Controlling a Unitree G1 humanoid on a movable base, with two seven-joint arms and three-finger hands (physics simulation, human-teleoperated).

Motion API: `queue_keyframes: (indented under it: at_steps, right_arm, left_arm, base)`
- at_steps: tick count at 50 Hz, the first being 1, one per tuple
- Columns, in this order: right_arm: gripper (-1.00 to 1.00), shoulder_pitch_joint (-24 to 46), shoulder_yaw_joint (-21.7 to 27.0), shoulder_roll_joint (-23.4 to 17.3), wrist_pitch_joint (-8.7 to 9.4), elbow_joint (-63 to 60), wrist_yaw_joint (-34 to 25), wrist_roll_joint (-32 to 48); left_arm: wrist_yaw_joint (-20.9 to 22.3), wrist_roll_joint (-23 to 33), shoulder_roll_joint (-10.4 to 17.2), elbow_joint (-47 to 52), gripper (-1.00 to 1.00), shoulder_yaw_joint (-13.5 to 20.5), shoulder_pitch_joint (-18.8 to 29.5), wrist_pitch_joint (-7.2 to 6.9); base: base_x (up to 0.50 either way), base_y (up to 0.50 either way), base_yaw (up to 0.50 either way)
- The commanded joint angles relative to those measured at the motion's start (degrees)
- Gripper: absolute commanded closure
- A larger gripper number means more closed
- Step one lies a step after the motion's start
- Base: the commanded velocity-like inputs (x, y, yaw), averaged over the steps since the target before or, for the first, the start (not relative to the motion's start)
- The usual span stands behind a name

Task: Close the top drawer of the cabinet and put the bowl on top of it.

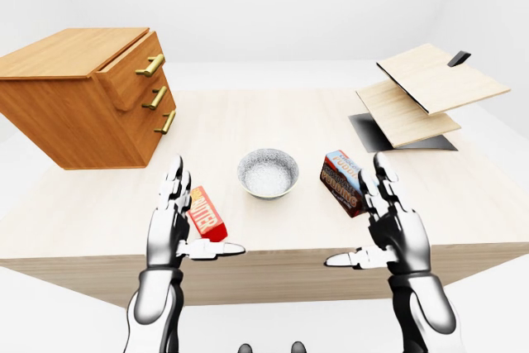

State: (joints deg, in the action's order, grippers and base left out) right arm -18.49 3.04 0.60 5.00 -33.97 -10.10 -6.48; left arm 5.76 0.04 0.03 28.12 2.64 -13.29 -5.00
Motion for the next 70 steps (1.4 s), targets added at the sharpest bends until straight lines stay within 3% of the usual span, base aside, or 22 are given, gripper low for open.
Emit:
queue_keyframes:
  at_steps: [1,19,54,70]
  right_arm:
    - [-1.00,-3.66,0.66,0.77,0.00,-5.69,-1.44,-0.71]
    - [-1.00,-4.25,0.40,1.05,0.00,-5.76,-1.47,-0.38]
    - [-1.00,-5.74,-0.75,0.68,-1.47,-6.28,-1.49,-0.31]
    - [-1.00,-5.69,-0.67,0.73,-2.66,-5.91,-1.74,-0.35]
  left_arm:
    - [1.16,0.90,-0.30,3.67,-1.00,-0.84,-3.79,0.00]
    - [1.98,1.16,-0.58,5.99,-1.00,-0.68,-5.69,0.00]
    - [2.14,1.40,-0.46,4.97,-1.00,-0.87,-5.10,0.00]
    - [2.05,1.41,-0.33,5.13,-1.00,-1.11,-5.01,0.00]
  base:
    - [0.00,0.00,0.00]
    - [0.07,0.00,0.00]
    - [0.26,0.00,0.00]
    - [0.00,0.00,0.00]
